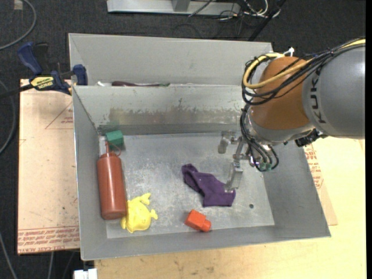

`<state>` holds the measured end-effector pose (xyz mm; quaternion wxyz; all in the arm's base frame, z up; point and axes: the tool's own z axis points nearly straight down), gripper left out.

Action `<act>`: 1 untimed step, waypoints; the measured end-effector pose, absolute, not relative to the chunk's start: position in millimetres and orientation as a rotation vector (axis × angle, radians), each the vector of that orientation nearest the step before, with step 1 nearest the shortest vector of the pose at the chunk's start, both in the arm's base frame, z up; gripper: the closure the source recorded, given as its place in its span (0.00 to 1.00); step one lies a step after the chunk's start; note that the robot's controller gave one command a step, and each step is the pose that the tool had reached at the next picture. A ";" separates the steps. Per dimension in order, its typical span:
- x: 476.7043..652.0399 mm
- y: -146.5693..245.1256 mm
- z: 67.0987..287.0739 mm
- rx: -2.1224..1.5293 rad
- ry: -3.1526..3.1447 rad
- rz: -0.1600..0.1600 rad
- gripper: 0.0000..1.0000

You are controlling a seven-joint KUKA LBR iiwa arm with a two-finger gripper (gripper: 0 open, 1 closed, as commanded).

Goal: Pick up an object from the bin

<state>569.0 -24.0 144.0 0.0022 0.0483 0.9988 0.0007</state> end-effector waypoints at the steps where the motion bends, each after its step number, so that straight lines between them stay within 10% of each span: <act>1: 552.0 7.9 87.3 0.225 3.127 0.004 0.00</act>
Offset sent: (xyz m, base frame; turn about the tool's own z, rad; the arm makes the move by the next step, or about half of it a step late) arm -0.0206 0.0297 -0.0740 0.0447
